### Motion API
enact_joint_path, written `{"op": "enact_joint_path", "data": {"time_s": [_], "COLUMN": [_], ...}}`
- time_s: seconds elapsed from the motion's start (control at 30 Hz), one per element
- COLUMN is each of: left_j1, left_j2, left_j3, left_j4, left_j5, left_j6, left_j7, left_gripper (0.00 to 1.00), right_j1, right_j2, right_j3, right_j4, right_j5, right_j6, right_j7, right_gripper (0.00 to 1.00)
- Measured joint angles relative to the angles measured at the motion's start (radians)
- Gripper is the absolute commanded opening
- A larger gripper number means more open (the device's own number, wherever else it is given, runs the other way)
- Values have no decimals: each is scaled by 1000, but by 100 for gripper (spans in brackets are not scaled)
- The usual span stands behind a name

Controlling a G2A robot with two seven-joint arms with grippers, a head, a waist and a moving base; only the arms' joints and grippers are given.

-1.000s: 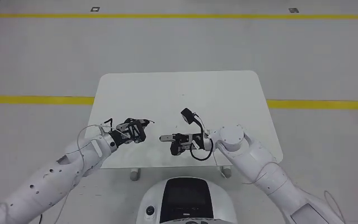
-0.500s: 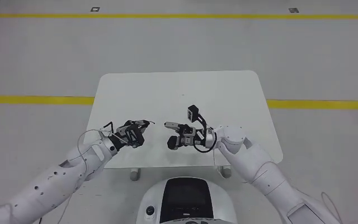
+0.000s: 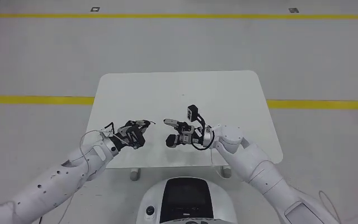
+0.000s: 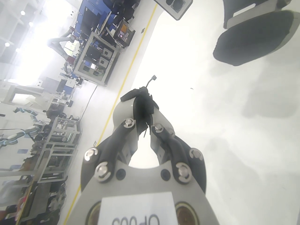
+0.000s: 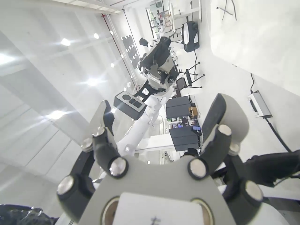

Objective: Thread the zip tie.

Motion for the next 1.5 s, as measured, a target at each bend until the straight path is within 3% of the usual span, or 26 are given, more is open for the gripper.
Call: {"op": "enact_joint_path", "data": {"time_s": [0.23, 0.37, 0.63, 1.13, 1.5], "left_j1": [-31, -54, -54, -27, -26], "left_j2": [10, 15, 15, -11, -12], "left_j3": [78, 112, 114, 100, 98], "left_j4": [28, 22, 21, 33, 34], "left_j5": [0, 0, -2, -1, -2], "left_j6": [61, 84, 83, 59, 58], "left_j7": [29, 37, 39, 59, 63], "left_gripper": [0, 0, 0, 0, 0], "right_j1": [16, 22, 21, 12, -6], "right_j2": [-19, -30, -30, -39, -37], "right_j3": [-16, -19, -18, -27, -20], "right_j4": [38, 66, 68, 43, 26], "right_j5": [45, 85, 87, 37, 1], "right_j6": [0, -27, -36, -74, -73], "right_j7": [-51, -43, -28, -55, -61], "right_gripper": [100, 100, 100, 100, 100]}}
